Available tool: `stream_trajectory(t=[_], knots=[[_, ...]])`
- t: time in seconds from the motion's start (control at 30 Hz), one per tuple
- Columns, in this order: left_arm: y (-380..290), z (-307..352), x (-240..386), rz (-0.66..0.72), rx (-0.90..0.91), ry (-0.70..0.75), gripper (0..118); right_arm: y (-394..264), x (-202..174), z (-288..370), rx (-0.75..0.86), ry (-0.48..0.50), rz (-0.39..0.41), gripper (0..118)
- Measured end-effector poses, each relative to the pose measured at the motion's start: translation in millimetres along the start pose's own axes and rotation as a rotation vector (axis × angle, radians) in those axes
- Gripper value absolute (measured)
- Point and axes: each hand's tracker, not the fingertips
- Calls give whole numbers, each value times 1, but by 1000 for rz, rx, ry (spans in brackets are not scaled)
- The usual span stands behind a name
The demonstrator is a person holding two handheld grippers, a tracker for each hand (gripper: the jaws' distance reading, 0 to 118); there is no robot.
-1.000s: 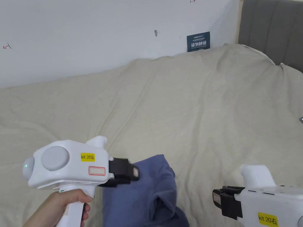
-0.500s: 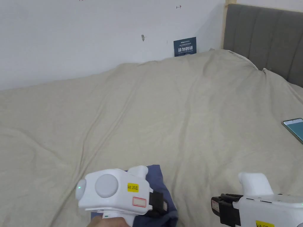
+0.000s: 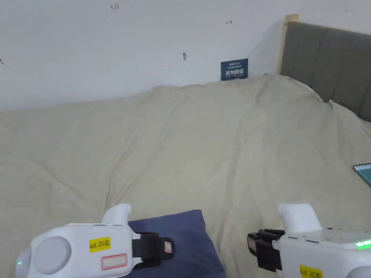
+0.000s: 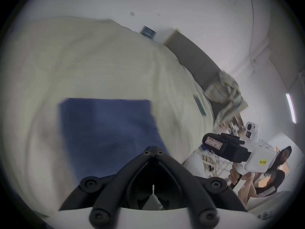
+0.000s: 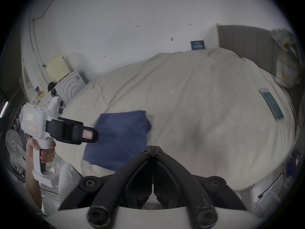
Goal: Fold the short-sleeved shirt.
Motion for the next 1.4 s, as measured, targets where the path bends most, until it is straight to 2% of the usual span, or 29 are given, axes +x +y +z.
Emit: stream_trajectory(t=[0.1, 0.13, 0.2, 0.27, 0.3, 0.33, 0.37, 0.4, 0.43, 0.47, 0.6, 0.73, 0.9, 1.1, 1.13, 1.17, 1.2, 1.23, 1.27, 1.3, 1.4], knots=[[-6, 40, -39, 51, 71, 76, 0, 13, -39, -34, -5, 74, 103, 0], [-9, 49, -51, 68, 95, 97, 0, 16, -52, -46, -14, 69, 134, 0], [-20, 68, -74, 163, 119, 111, 0, 19, -78, -77, -57, -6, 197, 0], [-27, 72, -90, 176, 117, 49, 0, 14, -93, -108, -70, -52, 258, 0], [-30, 76, -100, 210, 120, 18, 0, 8, -97, -126, -110, -90, 279, 0], [-31, 74, -105, 249, 128, -15, 6, 3, -100, -136, -158, -136, 263, 0], [-35, 75, -108, 280, 136, -37, 30, -6, -99, -141, -166, -118, 242, 0], [-34, 72, -114, 318, 172, -100, 83, -16, -95, -144, -134, -100, 245, 0], [-33, 65, -116, 324, 153, -147, 111, -25, -94, -147, -111, -109, 269, 0], [-32, 59, -117, 343, 128, -170, 118, -32, -92, -149, -94, -144, 331, 0], [-16, 34, -117, 346, 119, -207, 118, -27, -91, -142, -93, -134, 272, 0], [-3, -2, -110, 337, -38, -149, 118, -23, -82, -143, -100, -101, 197, 0], [4, -54, -111, 318, -138, -265, 118, -25, -73, -141, -86, -69, 147, 0], [17, -72, -105, 288, -137, -259, 116, -25, -68, -136, -73, -49, 120, 0], [17, -73, -103, 283, -146, -255, 111, -25, -67, -136, -74, -43, 105, 0], [17, -70, -100, 260, -155, -214, 97, -24, -66, -136, -78, -39, 81, 0], [18, -67, -98, 231, -164, -155, 52, -24, -65, -135, -71, -35, 74, 0], [18, -65, -97, 193, -170, -63, 34, -24, -64, -133, -61, -32, 70, 0], [17, -66, -109, 195, -202, -34, 34, -24, -63, -133, -54, -11, 57, 0], [16, -64, -110, 319, -194, -184, 34, -24, -64, -132, -54, -12, 50, 0], [12, -65, -111, 290, -174, -145, 34, -24, -67, -122, -2, -3, 40, 0]])
